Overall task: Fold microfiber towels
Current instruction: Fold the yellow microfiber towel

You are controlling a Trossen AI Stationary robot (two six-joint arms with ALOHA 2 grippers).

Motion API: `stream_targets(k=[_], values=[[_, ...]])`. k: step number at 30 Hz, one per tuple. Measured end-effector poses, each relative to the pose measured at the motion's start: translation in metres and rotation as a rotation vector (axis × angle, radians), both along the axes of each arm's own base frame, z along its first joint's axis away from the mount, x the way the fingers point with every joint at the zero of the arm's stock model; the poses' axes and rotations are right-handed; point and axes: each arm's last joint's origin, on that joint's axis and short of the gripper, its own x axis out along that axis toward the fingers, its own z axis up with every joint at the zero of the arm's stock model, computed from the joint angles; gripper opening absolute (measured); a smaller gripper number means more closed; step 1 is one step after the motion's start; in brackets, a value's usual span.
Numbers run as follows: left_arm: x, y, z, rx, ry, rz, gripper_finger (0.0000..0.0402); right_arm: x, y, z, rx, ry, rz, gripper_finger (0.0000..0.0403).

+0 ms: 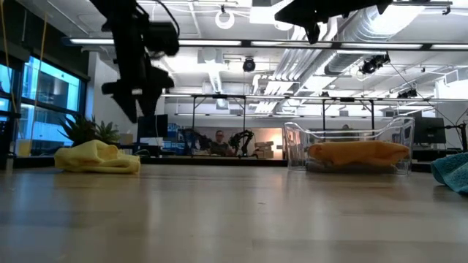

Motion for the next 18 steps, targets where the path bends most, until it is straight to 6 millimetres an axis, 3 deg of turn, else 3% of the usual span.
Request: stream_targets(k=[4,8,14,18], values=[[0.010,-0.004,-0.019,-0.007,0.049,0.104,0.0266,0.000,0.000,-0.002,0.005,0.016,0.000,0.0000],[0.014,-0.020,-0.033,0.042,0.072,0.214,0.0256,0.000,0.000,-0.002,0.006,0.019,0.000,0.0000],[0.014,-0.050,-0.055,0.091,-0.028,0.368,0.0238,0.000,0.000,-0.002,0.006,0.019,-0.001,0.0000],[0.012,-0.050,-0.066,0.122,-0.080,0.435,0.0225,-0.001,-0.001,-0.002,-0.001,0.022,-0.037,0.0000]])
